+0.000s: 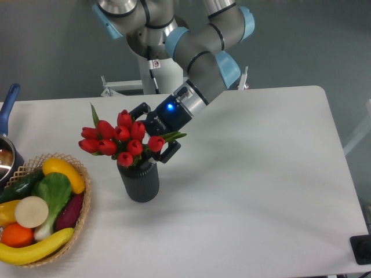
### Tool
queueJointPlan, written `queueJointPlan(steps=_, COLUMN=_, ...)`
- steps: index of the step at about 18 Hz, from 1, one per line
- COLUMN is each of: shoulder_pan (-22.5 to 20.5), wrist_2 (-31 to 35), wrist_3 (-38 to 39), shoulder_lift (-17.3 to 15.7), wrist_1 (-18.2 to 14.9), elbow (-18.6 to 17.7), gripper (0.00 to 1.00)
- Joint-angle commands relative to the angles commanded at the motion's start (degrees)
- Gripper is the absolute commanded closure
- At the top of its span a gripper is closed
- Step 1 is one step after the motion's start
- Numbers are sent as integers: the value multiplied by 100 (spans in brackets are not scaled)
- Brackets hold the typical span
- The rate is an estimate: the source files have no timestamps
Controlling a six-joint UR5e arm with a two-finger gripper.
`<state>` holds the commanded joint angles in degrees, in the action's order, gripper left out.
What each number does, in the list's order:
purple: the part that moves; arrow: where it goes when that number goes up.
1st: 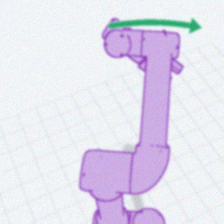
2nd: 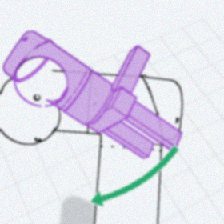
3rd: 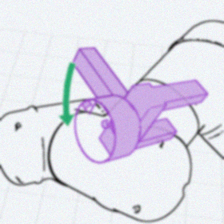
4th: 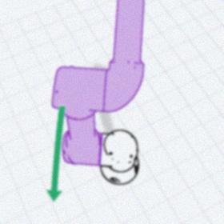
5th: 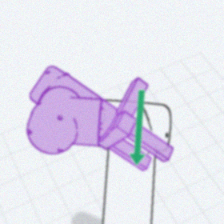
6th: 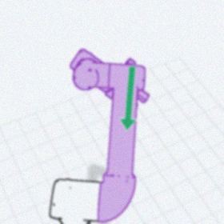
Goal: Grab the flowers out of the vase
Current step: 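Close the gripper around the tulip stems just below the blooms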
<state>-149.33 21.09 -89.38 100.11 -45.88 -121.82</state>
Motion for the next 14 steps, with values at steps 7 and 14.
queueJointPlan(steps=7, shoulder_pan=-9, wrist_2=-44, wrist_3=9, shoulder_lift=18, wrist_1=-9, elbow=44, gripper=45)
queueJointPlan(steps=14, shoulder_pan=-70, wrist_2=-79, wrist_3=61, shoulder_lift=9, wrist_1=-9, elbow=44, gripper=53)
